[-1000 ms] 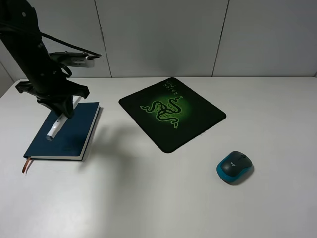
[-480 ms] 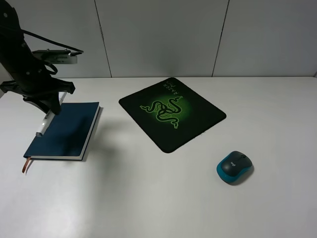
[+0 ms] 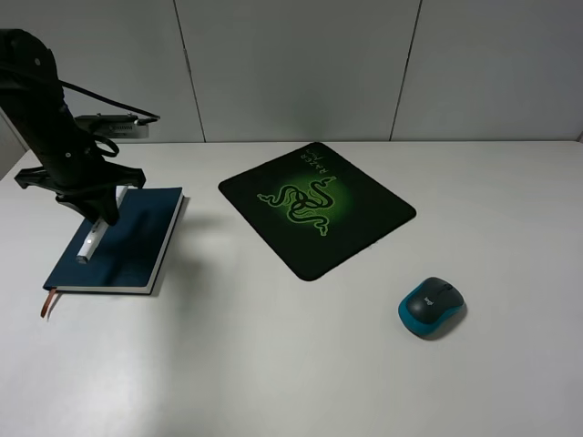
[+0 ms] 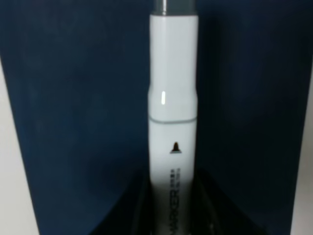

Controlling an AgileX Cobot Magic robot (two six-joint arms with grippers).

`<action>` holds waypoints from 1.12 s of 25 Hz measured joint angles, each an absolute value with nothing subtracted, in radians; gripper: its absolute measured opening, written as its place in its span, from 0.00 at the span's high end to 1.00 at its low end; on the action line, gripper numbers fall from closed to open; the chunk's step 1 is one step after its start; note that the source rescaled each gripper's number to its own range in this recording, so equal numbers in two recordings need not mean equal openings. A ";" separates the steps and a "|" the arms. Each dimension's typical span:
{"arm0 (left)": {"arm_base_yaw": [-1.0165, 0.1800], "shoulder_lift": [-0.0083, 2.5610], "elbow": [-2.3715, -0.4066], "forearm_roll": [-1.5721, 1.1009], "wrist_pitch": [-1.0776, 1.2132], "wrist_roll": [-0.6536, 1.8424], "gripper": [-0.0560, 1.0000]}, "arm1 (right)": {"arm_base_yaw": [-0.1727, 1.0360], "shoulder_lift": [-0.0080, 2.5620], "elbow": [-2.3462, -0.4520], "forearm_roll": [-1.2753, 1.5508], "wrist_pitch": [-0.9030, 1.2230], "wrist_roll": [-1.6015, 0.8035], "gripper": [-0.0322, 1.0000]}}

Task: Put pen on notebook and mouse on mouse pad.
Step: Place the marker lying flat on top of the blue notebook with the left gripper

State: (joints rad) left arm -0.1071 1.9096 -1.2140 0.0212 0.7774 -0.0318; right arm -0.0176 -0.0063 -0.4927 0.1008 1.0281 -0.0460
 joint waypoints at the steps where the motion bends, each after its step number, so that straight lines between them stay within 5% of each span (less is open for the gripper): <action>1: -0.107 1.916 -1.214 0.022 0.770 -0.033 0.95 | -0.018 -0.006 -0.493 0.101 1.028 -0.046 0.00; 19: -0.107 1.981 -1.214 0.022 0.714 -0.036 0.92 | -0.018 -0.006 -0.493 0.101 1.028 -0.046 0.00; 24: -0.107 1.981 -1.214 0.022 0.714 -0.038 0.75 | -0.018 -0.006 -0.493 0.101 1.028 -0.046 0.00; 28: -0.107 1.981 -1.214 0.022 0.714 -0.039 0.50 | -0.018 -0.006 -0.493 0.101 1.028 -0.046 0.00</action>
